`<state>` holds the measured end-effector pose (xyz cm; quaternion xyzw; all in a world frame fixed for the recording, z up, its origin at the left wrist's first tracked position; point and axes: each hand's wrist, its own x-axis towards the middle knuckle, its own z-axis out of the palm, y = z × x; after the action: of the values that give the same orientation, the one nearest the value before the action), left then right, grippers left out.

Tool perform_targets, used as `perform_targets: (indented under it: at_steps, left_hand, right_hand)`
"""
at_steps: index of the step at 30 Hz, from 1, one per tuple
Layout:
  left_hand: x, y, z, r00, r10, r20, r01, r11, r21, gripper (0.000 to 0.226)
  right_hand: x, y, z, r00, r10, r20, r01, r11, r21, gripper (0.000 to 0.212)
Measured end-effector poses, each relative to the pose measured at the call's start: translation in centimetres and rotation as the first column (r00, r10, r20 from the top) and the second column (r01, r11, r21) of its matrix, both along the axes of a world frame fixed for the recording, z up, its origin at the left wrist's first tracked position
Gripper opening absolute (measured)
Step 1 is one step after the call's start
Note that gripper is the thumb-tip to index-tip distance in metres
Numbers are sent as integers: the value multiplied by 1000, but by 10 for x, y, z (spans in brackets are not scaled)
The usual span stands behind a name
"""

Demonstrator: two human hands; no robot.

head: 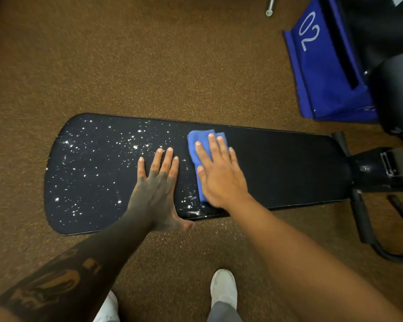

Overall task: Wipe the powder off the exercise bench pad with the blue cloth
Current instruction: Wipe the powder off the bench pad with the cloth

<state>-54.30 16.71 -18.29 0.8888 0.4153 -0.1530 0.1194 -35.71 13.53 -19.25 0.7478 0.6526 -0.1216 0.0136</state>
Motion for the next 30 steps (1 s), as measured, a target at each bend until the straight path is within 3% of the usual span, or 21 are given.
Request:
perform_targets:
  at_steps: [4, 10, 16, 22, 27, 30]
  left_hand:
    - [-1, 0, -2, 1000, 0, -1, 0, 1000, 2, 159]
    - [-1, 0, -2, 1000, 2, 15, -2, 1000, 2, 159]
    - [-1, 1, -2, 1000, -18, -3, 18, 1000, 23, 161]
    - [-2, 1, -4, 1000, -26, 16, 26, 999, 30, 160]
    - [-3, 3, -4, 999, -42, 8, 42, 998, 37, 162]
    - [-3, 1, -5, 999, -38, 0, 38, 998, 49, 160]
  right_hand:
    - [-16, 5, 2, 979, -200, -44, 201, 980, 11, 58]
    - [-27, -49, 3, 998, -8, -56, 8, 1000, -1, 58]
    - [-6, -41, 4, 949, -314, -29, 314, 949, -1, 58]
    - [-24, -73, 1, 993, -118, -28, 118, 993, 6, 57]
    - [21, -78, -4, 911, -413, 17, 412, 910, 45, 56]
    - [-8, -74, -4, 922, -385, -36, 386, 919, 75, 58]
